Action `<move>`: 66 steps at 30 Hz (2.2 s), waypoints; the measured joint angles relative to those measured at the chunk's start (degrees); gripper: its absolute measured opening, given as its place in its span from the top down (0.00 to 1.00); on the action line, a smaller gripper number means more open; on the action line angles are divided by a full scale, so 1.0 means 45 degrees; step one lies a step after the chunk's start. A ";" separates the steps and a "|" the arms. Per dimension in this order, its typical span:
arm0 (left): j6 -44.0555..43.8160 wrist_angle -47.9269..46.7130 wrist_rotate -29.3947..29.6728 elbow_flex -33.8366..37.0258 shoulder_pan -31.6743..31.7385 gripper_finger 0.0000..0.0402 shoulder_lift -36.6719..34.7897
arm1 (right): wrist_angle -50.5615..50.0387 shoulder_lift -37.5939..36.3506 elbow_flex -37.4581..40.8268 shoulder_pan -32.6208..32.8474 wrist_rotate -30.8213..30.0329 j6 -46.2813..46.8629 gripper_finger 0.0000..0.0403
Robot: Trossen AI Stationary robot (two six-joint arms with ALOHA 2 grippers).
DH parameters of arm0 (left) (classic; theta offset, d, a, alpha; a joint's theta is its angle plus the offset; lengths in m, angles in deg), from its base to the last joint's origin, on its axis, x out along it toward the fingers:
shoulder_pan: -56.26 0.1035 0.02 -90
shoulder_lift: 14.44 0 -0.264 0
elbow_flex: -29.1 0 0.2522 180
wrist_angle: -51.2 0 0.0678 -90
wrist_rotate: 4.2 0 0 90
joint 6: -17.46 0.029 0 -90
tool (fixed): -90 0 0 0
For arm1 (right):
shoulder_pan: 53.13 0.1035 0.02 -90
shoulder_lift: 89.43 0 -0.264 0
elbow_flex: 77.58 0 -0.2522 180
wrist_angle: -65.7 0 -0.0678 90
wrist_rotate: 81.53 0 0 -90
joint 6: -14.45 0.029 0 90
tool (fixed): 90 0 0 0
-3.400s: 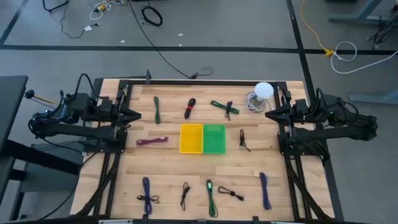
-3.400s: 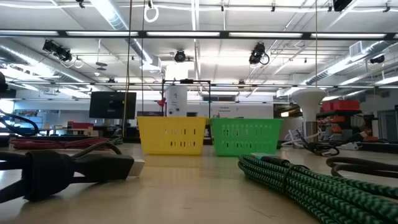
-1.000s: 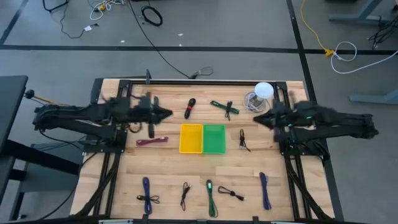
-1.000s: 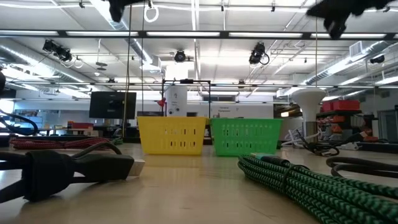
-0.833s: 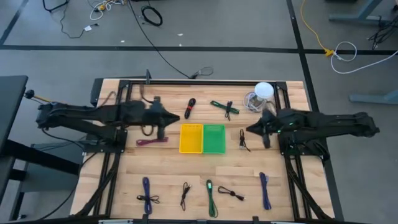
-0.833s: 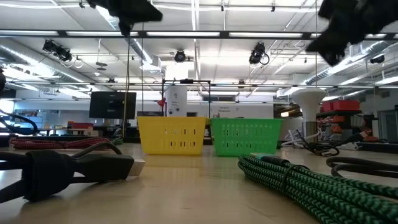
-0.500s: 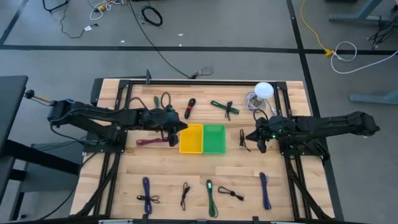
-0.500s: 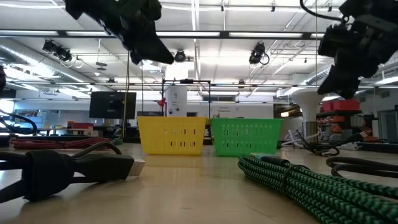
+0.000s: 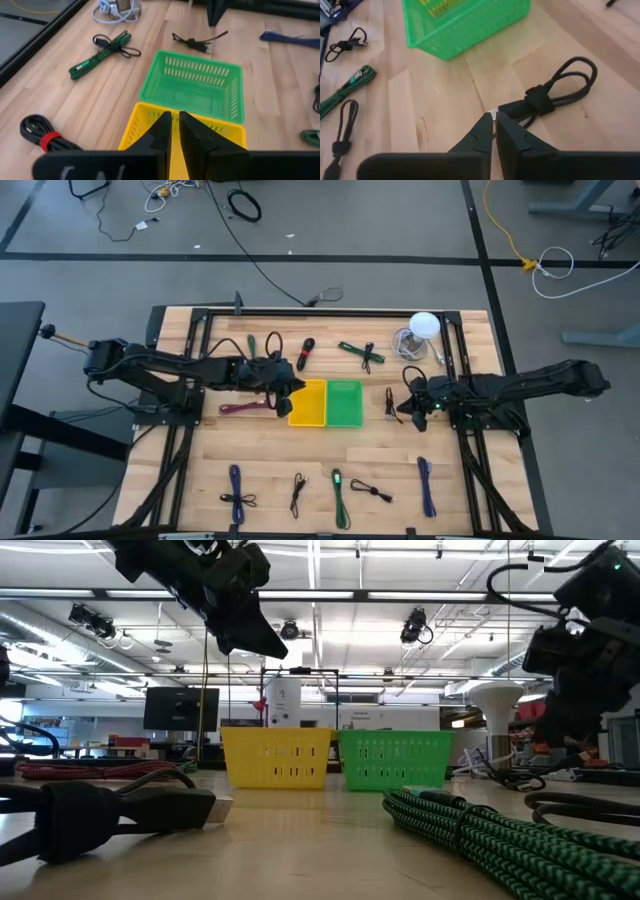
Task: Pick & Place USB Port
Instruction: Put the black charger cable into the green basket
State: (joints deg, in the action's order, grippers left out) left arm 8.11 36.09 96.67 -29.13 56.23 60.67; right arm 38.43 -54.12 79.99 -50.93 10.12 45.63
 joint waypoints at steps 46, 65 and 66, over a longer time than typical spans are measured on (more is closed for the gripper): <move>0.0711 0.0243 0.0000 0.0000 -0.0029 0.90 -0.0019 | 0.5874 0.4493 0.1375 -0.0888 -0.1798 0.0322 0.70; 0.0681 0.0242 0.0000 0.0000 -0.0029 0.90 -0.0019 | 0.7927 0.8779 -0.0328 -0.0883 -0.0388 -0.0379 0.86; 0.0651 0.0242 0.0000 0.0000 -0.0029 0.90 -0.0019 | 0.7931 0.9020 -0.0513 -0.0879 -0.0337 -0.0623 0.92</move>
State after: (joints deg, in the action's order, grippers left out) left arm 11.04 37.18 96.67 -29.13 56.10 60.58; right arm 74.12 -13.53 77.68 -54.89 8.61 42.83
